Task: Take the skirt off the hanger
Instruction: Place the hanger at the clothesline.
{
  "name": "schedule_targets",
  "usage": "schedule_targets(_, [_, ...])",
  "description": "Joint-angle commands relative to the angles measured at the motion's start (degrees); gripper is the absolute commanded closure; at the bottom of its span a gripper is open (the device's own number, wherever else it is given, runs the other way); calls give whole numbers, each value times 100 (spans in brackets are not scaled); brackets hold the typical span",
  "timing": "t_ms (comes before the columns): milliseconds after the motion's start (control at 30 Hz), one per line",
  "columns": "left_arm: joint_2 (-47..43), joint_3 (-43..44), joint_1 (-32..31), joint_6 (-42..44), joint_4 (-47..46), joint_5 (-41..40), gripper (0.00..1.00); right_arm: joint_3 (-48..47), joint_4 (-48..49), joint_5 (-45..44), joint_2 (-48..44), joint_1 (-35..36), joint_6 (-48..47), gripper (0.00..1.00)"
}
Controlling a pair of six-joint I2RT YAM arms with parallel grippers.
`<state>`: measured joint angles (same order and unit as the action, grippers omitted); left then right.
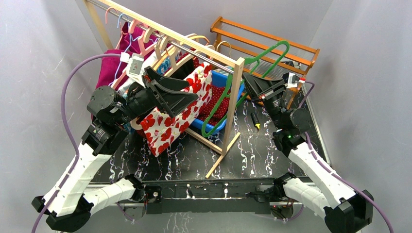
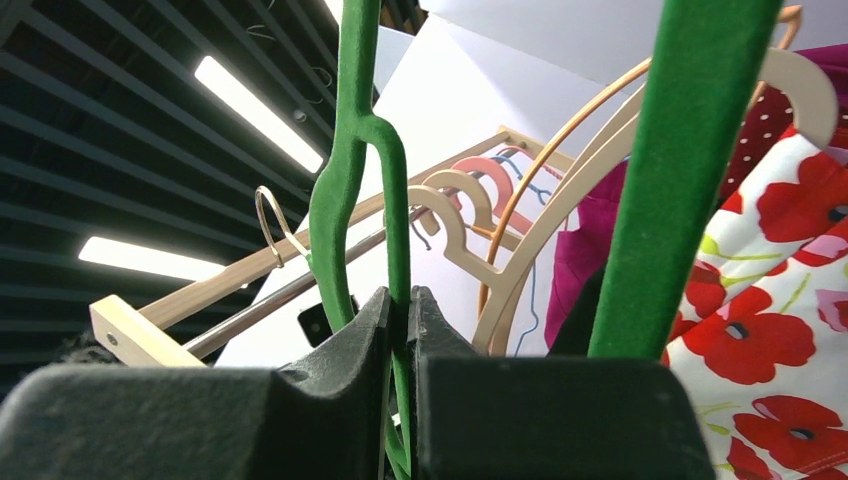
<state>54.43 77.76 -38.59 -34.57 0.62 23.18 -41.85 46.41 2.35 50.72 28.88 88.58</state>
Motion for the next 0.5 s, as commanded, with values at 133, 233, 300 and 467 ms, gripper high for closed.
schedule_targets(133, [-93, 91, -16, 2, -180, 64, 2, -334, 414, 344, -159, 1, 489, 100])
schedule_targets(233, [-120, 92, -17, -5, -136, 55, 2, -276, 395, 450, -180, 3, 579, 100])
schedule_targets(300, [-143, 82, -17, 1, -112, 21, 2, -234, 343, 508, -215, 3, 609, 100])
schedule_targets(467, [-126, 78, -17, -30, 53, -155, 2, -198, 44, 748, -314, 3, 559, 100])
